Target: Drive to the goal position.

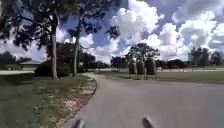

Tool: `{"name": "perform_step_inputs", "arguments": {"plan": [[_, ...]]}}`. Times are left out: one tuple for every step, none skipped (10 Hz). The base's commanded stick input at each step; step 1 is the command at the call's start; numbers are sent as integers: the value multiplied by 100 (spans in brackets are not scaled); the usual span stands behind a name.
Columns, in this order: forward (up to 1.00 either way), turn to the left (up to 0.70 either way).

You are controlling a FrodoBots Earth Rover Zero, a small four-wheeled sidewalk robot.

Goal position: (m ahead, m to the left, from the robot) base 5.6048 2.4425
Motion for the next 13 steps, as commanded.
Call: {"name": "perform_step_inputs", "arguments": {"plan": [[70, 0], [70, 0], [70, 0], [70, 0], [70, 0], [70, 0], [70, 0], [70, 0], [70, 0], [70, 0], [70, 0], [70, 0], [70, 4]]}}
